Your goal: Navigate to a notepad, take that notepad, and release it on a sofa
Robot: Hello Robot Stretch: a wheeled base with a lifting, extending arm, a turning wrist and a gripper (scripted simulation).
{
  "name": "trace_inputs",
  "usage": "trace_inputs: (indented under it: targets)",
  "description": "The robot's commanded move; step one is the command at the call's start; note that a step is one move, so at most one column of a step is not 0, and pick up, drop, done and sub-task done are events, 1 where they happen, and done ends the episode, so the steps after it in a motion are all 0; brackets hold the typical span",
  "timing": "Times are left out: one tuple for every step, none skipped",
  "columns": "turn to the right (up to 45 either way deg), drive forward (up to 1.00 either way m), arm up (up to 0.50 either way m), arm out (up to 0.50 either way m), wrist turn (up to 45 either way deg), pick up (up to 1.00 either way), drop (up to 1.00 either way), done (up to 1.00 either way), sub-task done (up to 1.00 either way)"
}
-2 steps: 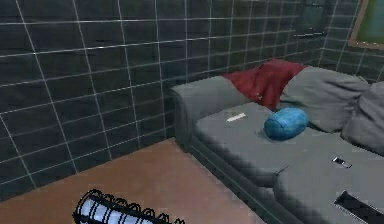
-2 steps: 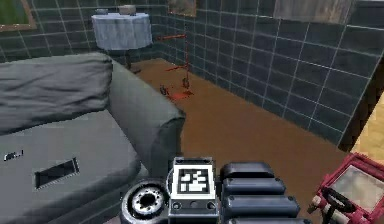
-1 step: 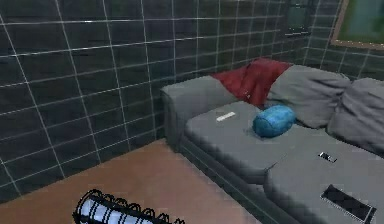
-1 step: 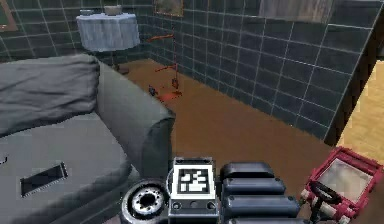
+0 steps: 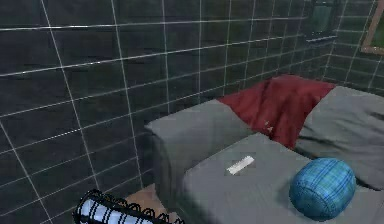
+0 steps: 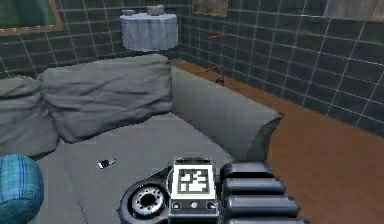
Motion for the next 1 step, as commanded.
trace_inputs:
  targets:
    - [-45.0, 0.00, 0.00, 0.00, 0.0, 0.00, 0.00, 0.00, 0.00]
